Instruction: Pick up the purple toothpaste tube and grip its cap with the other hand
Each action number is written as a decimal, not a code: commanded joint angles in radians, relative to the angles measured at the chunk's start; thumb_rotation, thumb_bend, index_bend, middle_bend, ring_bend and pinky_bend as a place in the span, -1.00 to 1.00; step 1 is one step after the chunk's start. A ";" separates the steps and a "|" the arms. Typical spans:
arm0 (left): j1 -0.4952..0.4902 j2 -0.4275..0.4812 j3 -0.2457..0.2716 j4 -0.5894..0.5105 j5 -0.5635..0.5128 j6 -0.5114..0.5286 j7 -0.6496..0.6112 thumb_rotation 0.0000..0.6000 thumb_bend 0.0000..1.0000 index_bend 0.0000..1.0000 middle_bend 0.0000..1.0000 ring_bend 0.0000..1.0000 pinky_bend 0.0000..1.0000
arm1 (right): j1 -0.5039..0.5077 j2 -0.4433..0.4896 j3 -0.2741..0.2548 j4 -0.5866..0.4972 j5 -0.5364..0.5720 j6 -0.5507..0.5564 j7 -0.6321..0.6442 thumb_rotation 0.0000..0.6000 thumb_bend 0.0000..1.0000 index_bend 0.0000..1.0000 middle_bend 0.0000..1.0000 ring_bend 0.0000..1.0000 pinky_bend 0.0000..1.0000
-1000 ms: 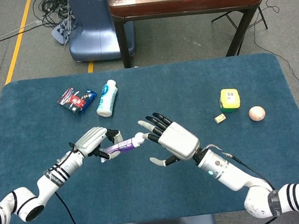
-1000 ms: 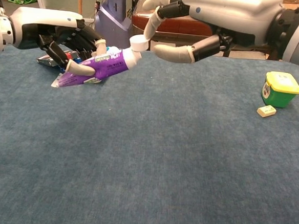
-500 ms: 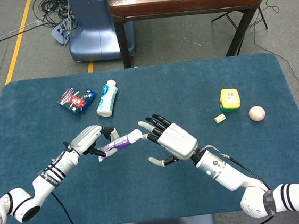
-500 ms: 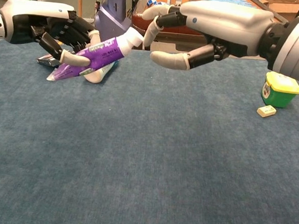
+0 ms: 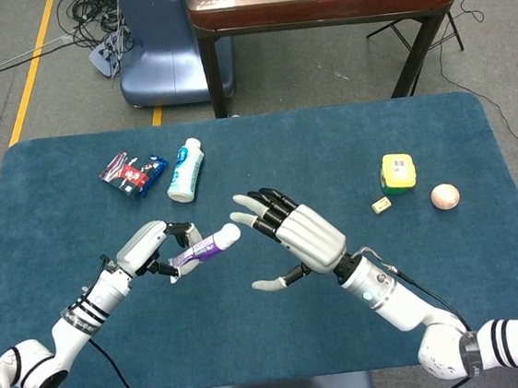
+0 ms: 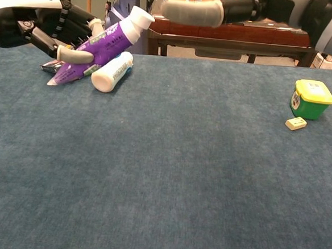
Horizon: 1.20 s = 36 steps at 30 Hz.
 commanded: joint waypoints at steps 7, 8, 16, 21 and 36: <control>0.033 -0.111 -0.016 0.027 0.007 0.094 0.025 1.00 -0.14 0.19 0.40 -0.01 -0.05 | 0.106 0.083 0.081 -0.113 0.157 -0.165 -0.076 -0.43 -1.00 -1.00 -1.00 -1.00 -1.00; 0.036 -0.126 -0.018 0.036 0.007 0.107 0.032 1.00 -0.14 0.19 0.41 -0.01 -0.04 | 0.120 0.098 0.091 -0.125 0.178 -0.185 -0.090 -0.43 -1.00 -1.00 -1.00 -1.00 -1.00; 0.052 -0.226 -0.031 0.088 0.005 0.165 0.018 1.00 -0.13 0.19 0.41 -0.01 -0.04 | 0.220 0.174 0.144 -0.182 0.346 -0.261 -0.219 -0.44 -1.00 -1.00 -1.00 -1.00 -1.00; 0.063 -0.272 -0.037 0.114 0.010 0.203 -0.011 1.00 -0.12 0.20 0.42 -0.01 -0.04 | 0.250 0.165 0.142 -0.178 0.400 -0.244 -0.251 -0.44 -1.00 -1.00 -1.00 -1.00 -1.00; 0.083 -0.336 -0.057 0.147 0.001 0.251 -0.040 1.00 -0.12 0.20 0.42 -0.02 -0.04 | 0.296 0.094 0.114 -0.120 0.472 -0.228 -0.232 -0.45 -1.00 -1.00 -1.00 -1.00 -1.00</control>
